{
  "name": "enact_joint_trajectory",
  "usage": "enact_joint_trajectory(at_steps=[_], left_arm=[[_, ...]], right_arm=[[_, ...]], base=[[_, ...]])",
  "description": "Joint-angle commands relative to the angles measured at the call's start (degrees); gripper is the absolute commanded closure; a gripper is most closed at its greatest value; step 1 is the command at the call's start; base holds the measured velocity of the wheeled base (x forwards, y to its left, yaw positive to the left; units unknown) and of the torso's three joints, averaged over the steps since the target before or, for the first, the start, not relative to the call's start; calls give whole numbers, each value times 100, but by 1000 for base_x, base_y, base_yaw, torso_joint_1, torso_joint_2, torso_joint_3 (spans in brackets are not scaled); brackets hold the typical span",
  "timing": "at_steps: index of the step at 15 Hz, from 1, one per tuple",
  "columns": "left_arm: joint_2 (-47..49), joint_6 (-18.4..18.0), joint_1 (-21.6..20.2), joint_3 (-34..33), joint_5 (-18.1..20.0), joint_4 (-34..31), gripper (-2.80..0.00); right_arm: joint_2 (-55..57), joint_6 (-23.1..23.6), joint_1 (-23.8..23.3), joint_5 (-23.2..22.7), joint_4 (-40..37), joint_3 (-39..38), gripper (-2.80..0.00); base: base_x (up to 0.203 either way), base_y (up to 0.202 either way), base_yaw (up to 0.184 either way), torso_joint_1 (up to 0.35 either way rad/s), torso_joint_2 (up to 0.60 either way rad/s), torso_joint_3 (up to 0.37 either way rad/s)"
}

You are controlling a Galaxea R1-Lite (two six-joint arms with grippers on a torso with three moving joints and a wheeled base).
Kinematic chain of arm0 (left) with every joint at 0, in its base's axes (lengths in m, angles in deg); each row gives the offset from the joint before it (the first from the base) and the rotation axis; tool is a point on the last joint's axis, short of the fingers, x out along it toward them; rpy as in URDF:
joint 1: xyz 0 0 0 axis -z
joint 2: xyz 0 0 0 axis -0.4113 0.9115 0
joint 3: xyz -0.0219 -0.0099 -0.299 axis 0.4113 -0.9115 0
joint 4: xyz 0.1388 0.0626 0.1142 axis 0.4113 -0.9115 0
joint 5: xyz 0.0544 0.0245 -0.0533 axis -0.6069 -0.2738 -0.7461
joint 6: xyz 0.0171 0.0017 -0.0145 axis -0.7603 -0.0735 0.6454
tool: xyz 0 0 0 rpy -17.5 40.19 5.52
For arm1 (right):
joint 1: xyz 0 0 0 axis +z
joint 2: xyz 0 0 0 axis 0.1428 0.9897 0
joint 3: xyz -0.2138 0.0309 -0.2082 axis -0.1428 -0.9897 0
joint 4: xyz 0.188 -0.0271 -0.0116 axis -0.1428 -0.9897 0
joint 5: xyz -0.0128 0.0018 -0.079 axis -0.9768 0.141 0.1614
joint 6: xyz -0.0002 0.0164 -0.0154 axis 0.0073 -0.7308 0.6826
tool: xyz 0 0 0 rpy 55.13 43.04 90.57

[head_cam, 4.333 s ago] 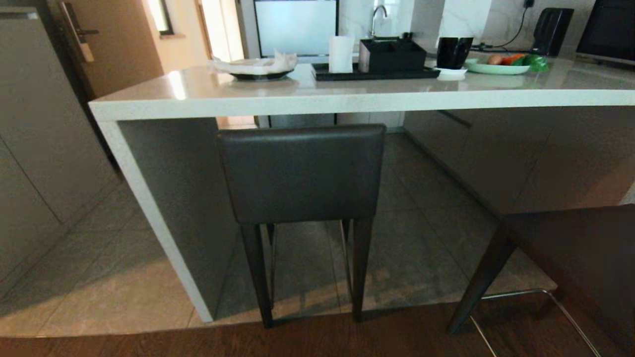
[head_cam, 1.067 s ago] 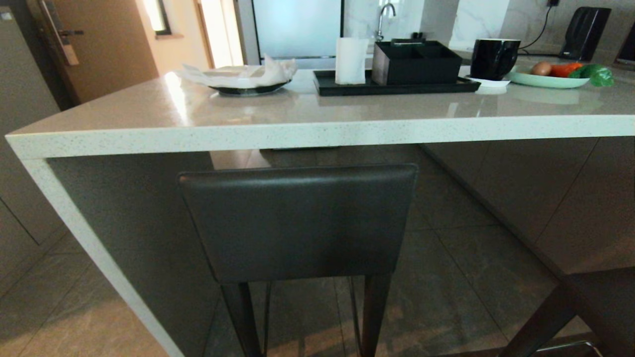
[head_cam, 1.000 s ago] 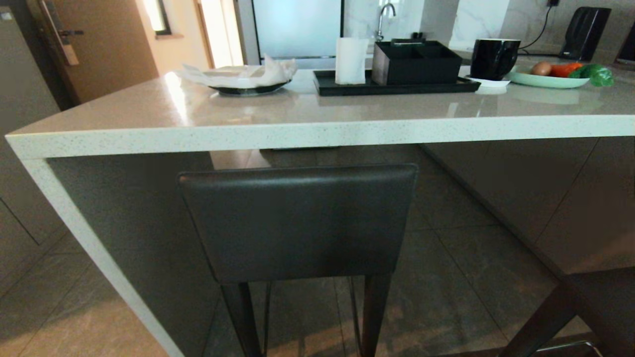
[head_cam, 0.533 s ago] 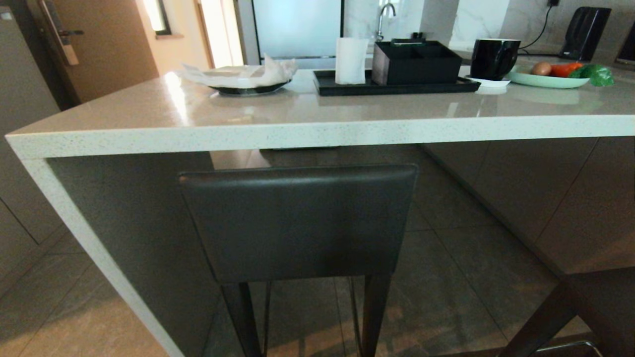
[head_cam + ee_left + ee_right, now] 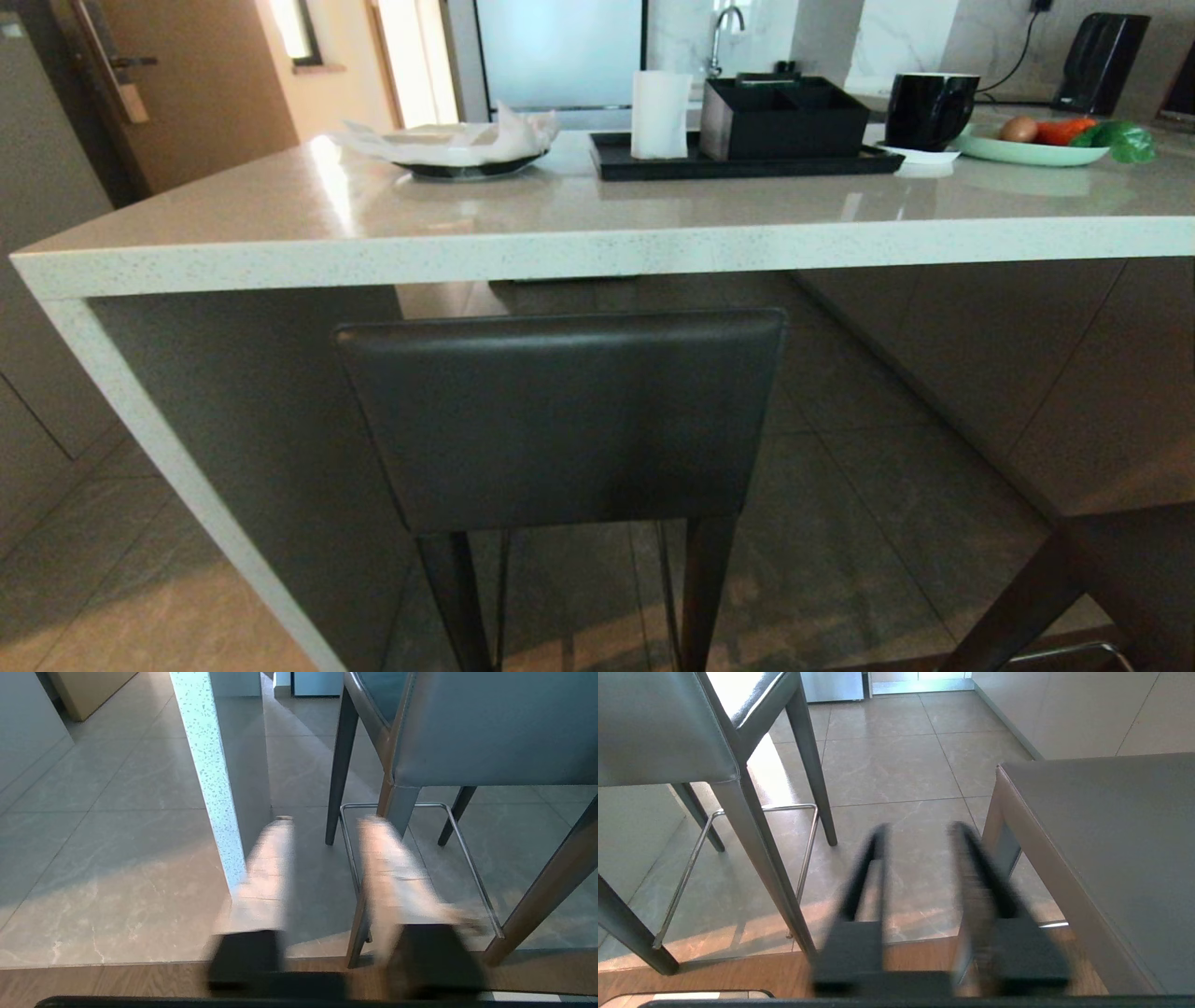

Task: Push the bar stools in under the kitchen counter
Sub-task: Pull the gray chair out from under the dining table

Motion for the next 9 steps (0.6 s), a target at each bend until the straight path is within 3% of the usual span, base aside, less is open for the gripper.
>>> enact_joint_trajectory(at_steps=[1, 9], left_arm=[[8, -7, -1, 0, -4, 0, -280], [8, -7, -1, 0, 3, 0, -280]], right_arm=[[-4, 3, 1, -2, -4, 0, -280], [-4, 3, 1, 7, 5, 0, -280]], base=[[0, 0, 0, 0, 0, 0], [0, 0, 0, 0, 0, 0]])
